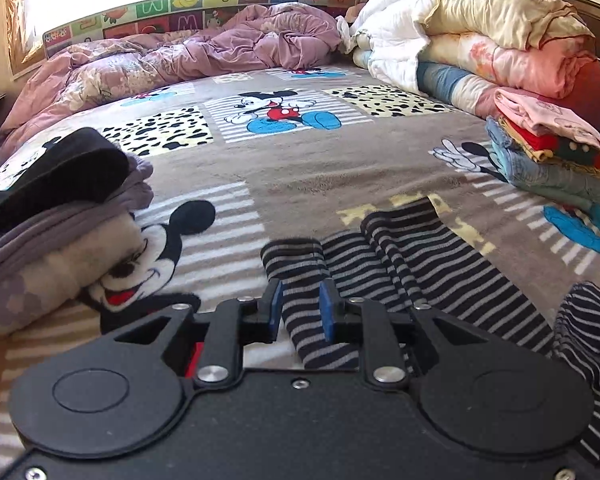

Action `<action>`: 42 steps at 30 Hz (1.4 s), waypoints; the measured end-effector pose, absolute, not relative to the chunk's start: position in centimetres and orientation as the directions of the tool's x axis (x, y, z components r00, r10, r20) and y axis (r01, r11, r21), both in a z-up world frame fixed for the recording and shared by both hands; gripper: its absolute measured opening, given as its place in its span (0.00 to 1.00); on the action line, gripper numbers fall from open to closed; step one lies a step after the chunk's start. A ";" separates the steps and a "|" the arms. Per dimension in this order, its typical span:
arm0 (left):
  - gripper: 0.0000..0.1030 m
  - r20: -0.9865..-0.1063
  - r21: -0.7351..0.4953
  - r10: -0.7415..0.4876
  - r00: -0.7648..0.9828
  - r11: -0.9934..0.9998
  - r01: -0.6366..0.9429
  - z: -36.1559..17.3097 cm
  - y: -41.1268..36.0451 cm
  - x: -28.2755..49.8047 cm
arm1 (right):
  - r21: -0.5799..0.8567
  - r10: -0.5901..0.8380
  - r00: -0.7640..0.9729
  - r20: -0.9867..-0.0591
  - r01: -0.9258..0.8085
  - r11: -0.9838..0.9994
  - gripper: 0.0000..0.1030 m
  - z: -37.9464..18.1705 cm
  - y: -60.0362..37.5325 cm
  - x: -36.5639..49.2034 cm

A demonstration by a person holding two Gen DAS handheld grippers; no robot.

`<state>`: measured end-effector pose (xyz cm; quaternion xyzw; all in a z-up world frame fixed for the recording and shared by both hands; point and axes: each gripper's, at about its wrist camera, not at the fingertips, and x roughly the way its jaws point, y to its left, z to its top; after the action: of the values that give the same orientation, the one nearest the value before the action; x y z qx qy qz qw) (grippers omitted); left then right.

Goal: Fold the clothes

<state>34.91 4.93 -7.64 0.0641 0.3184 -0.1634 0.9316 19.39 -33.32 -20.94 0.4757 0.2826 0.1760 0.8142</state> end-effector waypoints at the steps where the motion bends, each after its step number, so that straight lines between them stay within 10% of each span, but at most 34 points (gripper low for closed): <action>1: 0.18 -0.614 0.007 -0.266 0.743 0.940 0.342 -7.8 5.1 33.9 | 0.873 0.553 0.780 -0.293 -0.017 0.487 0.04 -20.9 -33.3 19.4; 7: 0.18 -0.713 -0.015 -0.288 0.640 0.918 0.397 -12.5 0.7 32.2 | 0.863 0.537 0.793 -0.286 -0.030 0.504 0.04 -20.8 -33.4 19.2; 16: 0.18 -0.586 -0.085 -0.267 0.765 0.959 0.269 -7.5 4.2 27.0 | 0.898 0.523 0.821 -0.229 -0.030 0.440 0.17 -21.1 -33.7 20.1; 24: 0.18 -0.718 -0.097 -0.246 0.652 0.962 0.256 -11.6 1.3 27.7 | 0.882 0.471 0.851 -0.232 -0.020 0.471 0.06 -20.8 -33.1 20.6; 42: 0.18 -0.656 -0.002 -0.164 0.737 0.977 0.215 -10.7 0.5 21.6 | 0.908 0.462 0.868 -0.182 -0.032 0.418 0.06 -20.5 -35.0 20.0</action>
<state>21.60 0.45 -10.66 0.0370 0.3482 -0.1017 0.9311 20.05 -35.01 -20.47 0.5179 0.2073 0.1513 0.8160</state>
